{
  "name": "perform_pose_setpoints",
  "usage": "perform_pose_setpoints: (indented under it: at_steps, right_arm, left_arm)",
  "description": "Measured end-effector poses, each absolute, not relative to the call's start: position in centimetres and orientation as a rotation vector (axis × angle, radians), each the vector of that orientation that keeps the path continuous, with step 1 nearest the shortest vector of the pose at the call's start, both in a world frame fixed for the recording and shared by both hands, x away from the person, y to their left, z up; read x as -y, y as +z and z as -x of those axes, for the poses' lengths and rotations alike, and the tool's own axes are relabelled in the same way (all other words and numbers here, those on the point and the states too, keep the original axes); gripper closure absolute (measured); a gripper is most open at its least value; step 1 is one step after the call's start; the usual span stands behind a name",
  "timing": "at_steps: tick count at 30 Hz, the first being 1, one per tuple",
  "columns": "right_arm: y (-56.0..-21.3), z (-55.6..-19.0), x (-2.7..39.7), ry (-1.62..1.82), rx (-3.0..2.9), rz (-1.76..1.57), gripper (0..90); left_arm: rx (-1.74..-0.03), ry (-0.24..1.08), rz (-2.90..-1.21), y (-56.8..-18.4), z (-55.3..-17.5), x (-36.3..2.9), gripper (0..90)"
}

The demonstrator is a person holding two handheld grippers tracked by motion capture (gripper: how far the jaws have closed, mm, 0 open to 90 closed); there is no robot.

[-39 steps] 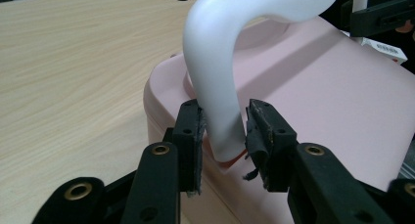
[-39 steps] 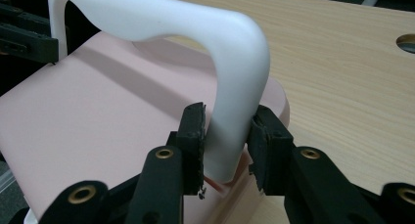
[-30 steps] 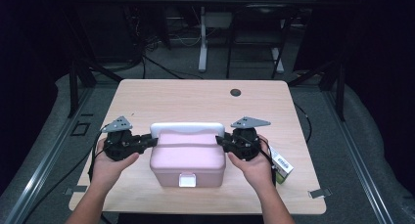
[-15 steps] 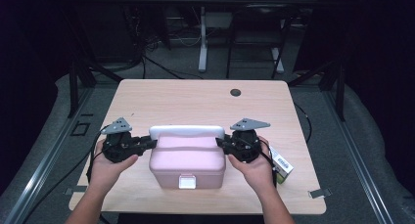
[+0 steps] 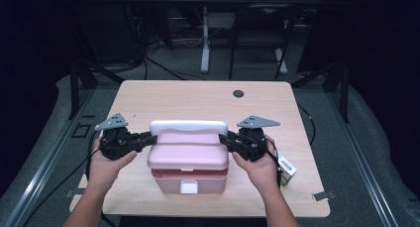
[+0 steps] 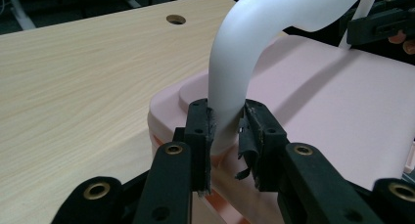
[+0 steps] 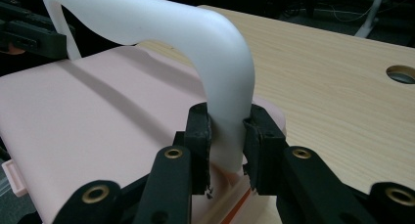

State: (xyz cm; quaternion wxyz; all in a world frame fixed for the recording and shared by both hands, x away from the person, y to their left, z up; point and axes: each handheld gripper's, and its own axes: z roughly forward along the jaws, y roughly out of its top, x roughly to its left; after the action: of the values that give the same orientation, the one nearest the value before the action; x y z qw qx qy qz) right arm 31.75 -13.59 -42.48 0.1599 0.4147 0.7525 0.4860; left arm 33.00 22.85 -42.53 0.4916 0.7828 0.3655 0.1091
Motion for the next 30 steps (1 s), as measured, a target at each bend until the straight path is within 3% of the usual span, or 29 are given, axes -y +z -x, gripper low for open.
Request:
perform_pose_setpoints:
  at_steps: [11, 21, 30]
  right_arm:
    - [-42.3, -31.7, 13.7, 1.395, -2.151, -1.180, 73.7]
    - [-41.6, -32.3, 14.0, 1.439, -2.126, -1.190, 73.7]
    - [-41.4, -33.2, 14.3, 1.476, -2.139, -1.196, 73.8]
  left_arm:
    - [-0.893, 0.309, -1.883, -42.2, -31.9, -23.2, 71.6]
    - [-0.896, 0.302, -1.905, -42.4, -30.2, -24.4, 89.2]
    - [-0.929, 0.261, -1.953, -44.1, -29.0, -24.3, 89.9]
